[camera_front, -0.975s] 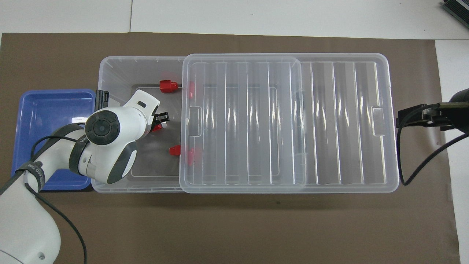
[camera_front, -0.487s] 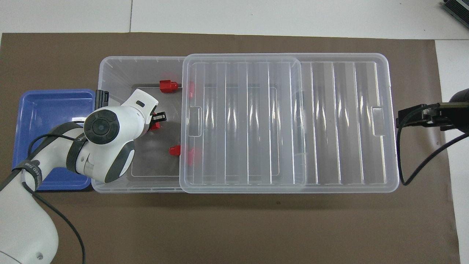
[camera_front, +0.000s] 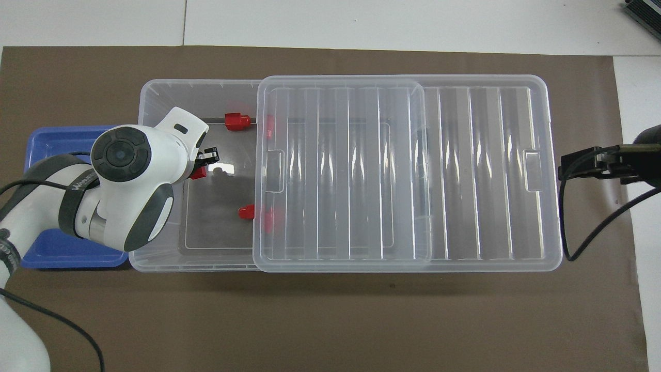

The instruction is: Place red block in blue tray from box

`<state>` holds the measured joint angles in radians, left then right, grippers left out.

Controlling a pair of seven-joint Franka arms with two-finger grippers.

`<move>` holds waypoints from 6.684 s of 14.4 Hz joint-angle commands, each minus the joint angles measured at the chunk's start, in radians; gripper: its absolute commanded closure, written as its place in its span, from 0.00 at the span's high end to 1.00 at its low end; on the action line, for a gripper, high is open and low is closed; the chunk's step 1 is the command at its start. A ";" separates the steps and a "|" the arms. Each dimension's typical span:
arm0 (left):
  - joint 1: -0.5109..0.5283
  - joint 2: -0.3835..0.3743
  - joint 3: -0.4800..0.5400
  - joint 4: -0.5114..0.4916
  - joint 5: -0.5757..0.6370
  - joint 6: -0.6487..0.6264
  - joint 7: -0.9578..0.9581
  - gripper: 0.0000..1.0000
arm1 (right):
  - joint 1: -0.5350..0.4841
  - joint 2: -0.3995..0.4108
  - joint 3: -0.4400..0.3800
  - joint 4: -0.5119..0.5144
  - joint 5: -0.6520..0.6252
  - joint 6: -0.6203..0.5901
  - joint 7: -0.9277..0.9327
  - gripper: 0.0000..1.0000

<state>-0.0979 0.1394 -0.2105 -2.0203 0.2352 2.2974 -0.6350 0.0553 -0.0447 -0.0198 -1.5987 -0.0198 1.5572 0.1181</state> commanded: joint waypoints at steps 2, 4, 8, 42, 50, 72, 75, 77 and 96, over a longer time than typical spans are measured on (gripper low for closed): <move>-0.012 -0.083 -0.013 0.093 -0.052 -0.256 -0.018 0.14 | -0.002 0.000 -0.003 0.003 0.011 -0.019 0.011 1.00; -0.008 -0.105 -0.023 0.165 -0.088 -0.376 -0.015 0.14 | -0.003 0.000 -0.005 0.003 0.011 -0.020 0.009 1.00; 0.044 -0.193 -0.003 0.247 -0.129 -0.564 0.139 0.14 | -0.002 -0.004 -0.005 0.000 0.011 -0.008 0.014 1.00; 0.127 0.037 0.384 -0.239 -0.430 0.353 1.111 0.11 | -0.118 0.197 0.000 -0.222 0.014 0.592 -0.024 0.00; 0.126 0.039 0.384 -0.241 -0.430 0.355 1.114 0.75 | -0.104 0.187 0.034 -0.224 0.027 0.569 -0.031 0.00; 0.021 -0.175 0.382 0.299 -0.286 -0.449 0.880 1.00 | 0.000 0.163 0.178 -0.230 0.035 0.506 -0.064 0.00; 0.005 -0.198 0.362 0.293 -0.284 -0.469 0.868 1.00 | 0.017 0.158 0.178 -0.231 0.043 0.505 -0.052 0.00; -0.006 -0.204 0.329 0.308 -0.284 -0.496 0.781 1.00 | 0.031 0.157 0.178 -0.231 0.043 0.498 -0.048 0.00; -0.078 -0.233 0.213 0.434 -0.226 -0.760 0.587 1.00 | 0.041 0.129 0.173 -0.225 0.043 0.459 -0.034 0.00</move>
<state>-0.1691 -0.0823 -0.0065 -1.5994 -0.0204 1.5570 -0.0311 0.1140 0.1238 0.1518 -1.8169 -0.0017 2.0532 0.0706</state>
